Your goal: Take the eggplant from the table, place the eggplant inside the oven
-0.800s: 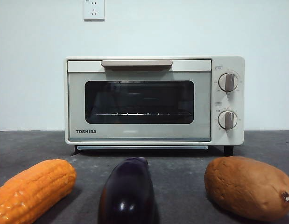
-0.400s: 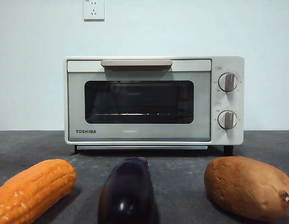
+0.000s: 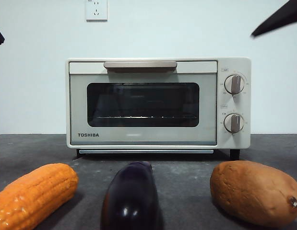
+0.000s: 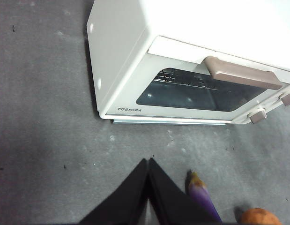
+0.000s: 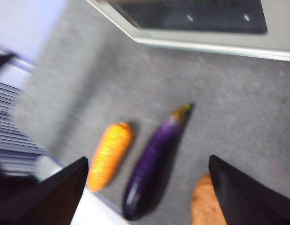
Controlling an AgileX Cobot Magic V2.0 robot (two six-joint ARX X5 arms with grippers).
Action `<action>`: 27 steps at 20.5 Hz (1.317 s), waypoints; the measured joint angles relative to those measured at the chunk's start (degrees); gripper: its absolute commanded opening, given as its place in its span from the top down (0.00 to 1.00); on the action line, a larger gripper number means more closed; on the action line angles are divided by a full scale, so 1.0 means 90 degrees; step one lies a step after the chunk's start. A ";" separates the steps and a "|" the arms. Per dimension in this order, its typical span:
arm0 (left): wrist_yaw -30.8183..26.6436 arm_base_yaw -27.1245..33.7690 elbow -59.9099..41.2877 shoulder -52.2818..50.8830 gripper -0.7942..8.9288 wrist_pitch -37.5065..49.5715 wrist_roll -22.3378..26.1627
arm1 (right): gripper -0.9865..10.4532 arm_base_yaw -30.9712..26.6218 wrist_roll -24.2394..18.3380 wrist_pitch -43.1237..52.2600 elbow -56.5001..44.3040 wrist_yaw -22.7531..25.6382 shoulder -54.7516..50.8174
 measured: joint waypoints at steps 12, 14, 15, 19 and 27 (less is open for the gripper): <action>0.0000 0.0000 0.0000 0.0000 0.91 -0.0015 0.0000 | 0.55 0.2611 0.1010 0.0663 0.0075 0.2059 0.2812; 0.0000 0.0000 0.0000 0.0000 0.91 -0.0092 0.0017 | 0.56 0.2705 0.1078 0.0872 0.0226 0.2062 0.3388; 0.0000 0.0002 0.0000 0.0000 0.91 -0.0138 0.0027 | 0.57 0.2737 0.1093 0.0952 0.0301 0.2074 0.3653; 0.0000 0.0000 0.0000 0.0000 0.91 -0.0187 0.0102 | 0.59 0.2856 0.1095 0.1185 0.0668 0.2076 0.4522; -0.0002 0.0002 0.0000 0.0000 0.91 -0.0311 0.0194 | 0.78 0.2931 0.1239 0.1115 0.0821 0.2108 0.4945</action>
